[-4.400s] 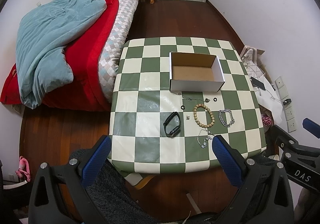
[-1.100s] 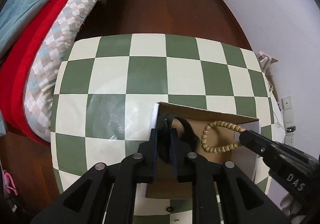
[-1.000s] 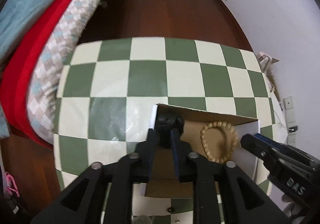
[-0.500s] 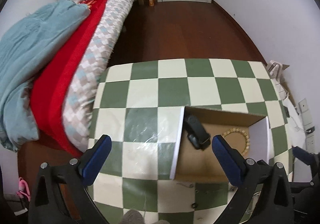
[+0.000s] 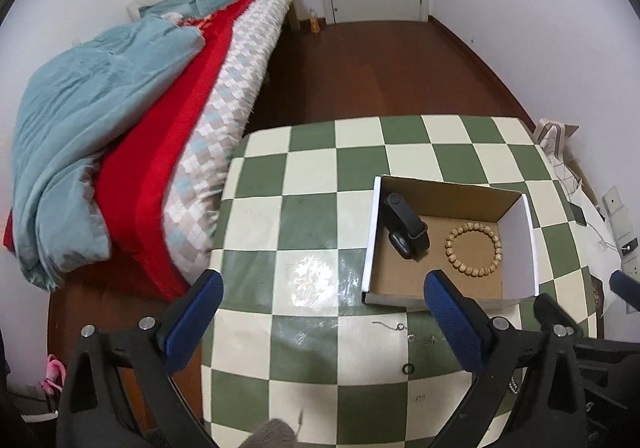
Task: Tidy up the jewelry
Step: 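Lift both open tools out of the box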
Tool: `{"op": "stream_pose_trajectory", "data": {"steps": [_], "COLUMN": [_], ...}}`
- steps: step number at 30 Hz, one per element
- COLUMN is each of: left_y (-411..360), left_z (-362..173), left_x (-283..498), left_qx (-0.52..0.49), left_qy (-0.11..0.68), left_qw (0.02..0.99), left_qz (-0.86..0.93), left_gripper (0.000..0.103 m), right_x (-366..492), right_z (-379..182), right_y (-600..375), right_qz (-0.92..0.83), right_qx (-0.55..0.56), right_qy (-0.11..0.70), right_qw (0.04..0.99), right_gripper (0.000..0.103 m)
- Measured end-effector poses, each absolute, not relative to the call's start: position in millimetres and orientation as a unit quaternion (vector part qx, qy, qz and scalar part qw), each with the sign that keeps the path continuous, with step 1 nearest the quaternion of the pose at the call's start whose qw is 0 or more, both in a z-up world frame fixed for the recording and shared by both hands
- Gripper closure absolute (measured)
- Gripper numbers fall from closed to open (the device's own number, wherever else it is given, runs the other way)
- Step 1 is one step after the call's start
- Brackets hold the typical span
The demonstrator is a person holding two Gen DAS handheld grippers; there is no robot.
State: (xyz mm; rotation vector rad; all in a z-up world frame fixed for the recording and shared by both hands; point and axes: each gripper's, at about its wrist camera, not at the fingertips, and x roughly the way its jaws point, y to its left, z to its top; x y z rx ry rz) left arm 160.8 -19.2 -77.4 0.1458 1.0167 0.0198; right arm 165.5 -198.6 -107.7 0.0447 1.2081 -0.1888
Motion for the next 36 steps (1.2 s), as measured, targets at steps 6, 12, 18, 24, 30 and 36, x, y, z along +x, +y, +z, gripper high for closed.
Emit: {"op": "stream_pose_trajectory", "data": {"steps": [6, 12, 18, 24, 30, 36], "left_y": [-8.5, -2.6, -1.1, 1.8, 3.5, -1.5], "left_z": [-54.0, -26.9, -4.0, 1.1, -39.6, -111.4], "left_x": [133.8, 100.7, 69.5, 48.3, 41.6, 43.5], "left_qx": [0.049, 0.043, 0.045, 0.040, 0.053, 0.093], "left_qy": [0.465, 0.438, 0.413, 0.396, 0.420, 0.473], "left_qw": [0.884, 0.898, 0.910, 0.917, 0.905, 0.874], "left_qz": [0.013, 0.010, 0.013, 0.022, 0.039, 0.056], "left_gripper": [0.000, 0.000, 0.000, 0.000, 0.000, 0.000], "right_x": [141.3, 111.2, 80.2, 52.6, 33.4, 25.5], "right_z": [-79.3, -41.2, -8.8, 9.2, -7.6, -84.8], "right_y": [-197.0, -191.2, -184.4, -182.8, -194.3, -228.4], "right_qz": [-0.095, -0.093, -0.085, -0.077, -0.071, -0.102], "right_qx": [0.019, 0.016, 0.021, 0.038, 0.061, 0.098], "right_qy": [0.536, 0.498, 0.467, 0.451, 0.464, 0.525], "right_qw": [0.839, 0.862, 0.880, 0.889, 0.881, 0.839], "right_gripper": [0.000, 0.000, 0.000, 0.000, 0.000, 0.005]}}
